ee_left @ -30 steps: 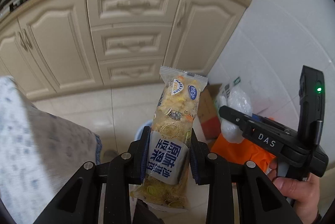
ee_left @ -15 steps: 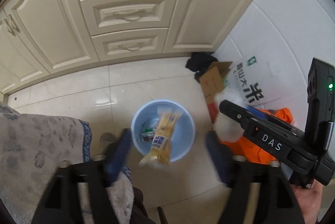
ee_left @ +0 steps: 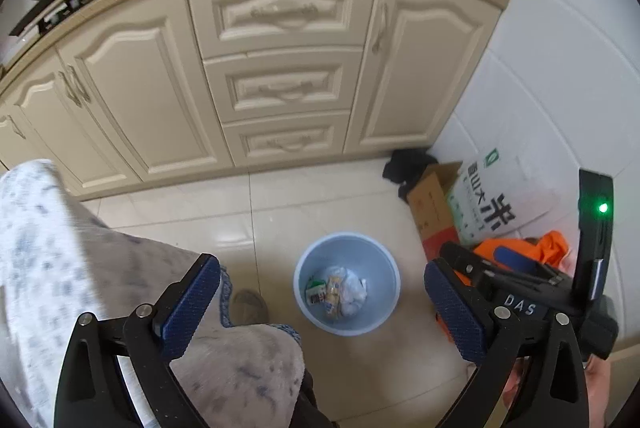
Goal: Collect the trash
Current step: 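Open both tools over the bin to drop the items, then return both tools to the table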
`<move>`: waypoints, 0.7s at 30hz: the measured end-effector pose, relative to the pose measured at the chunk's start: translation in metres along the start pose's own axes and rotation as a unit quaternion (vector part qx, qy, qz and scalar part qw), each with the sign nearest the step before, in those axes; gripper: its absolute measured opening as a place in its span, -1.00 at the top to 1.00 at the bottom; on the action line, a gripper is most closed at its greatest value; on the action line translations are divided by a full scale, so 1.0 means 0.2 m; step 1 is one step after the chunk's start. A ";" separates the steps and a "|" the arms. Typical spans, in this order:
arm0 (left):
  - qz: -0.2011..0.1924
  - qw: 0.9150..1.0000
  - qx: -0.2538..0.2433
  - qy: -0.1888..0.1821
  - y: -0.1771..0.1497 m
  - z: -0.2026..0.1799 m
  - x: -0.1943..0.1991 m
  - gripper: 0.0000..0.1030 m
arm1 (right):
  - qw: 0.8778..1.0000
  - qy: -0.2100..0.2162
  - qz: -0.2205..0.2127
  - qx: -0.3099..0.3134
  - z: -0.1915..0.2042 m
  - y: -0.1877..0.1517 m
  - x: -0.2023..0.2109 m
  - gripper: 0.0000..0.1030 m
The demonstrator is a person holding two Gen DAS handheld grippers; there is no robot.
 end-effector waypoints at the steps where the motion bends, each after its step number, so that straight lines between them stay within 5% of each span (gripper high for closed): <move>1: -0.007 1.000 0.002 0.001 -0.01 0.01 0.05 -0.96 | 1.000 0.001 -0.004 0.002 0.02 0.00 0.03 -1.00; 11: -0.096 0.995 0.037 0.011 -0.16 0.27 0.81 -0.97 | 0.995 0.049 -0.061 0.062 0.49 0.05 0.41 -1.00; 21: -0.183 0.978 0.084 0.061 -0.39 0.60 1.51 -0.97 | 0.977 0.114 -0.112 0.142 1.06 0.03 0.74 -1.00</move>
Point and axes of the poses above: each gripper's, at about its wrist camera, not at the fingertips, and x roughly against the way its jaws point, z to its left, y to its top, the point moved 5 cm from there along -x, roughly the way its jaws point, and after that the axes turned 10 degrees about -z, right-handed, at the moved point
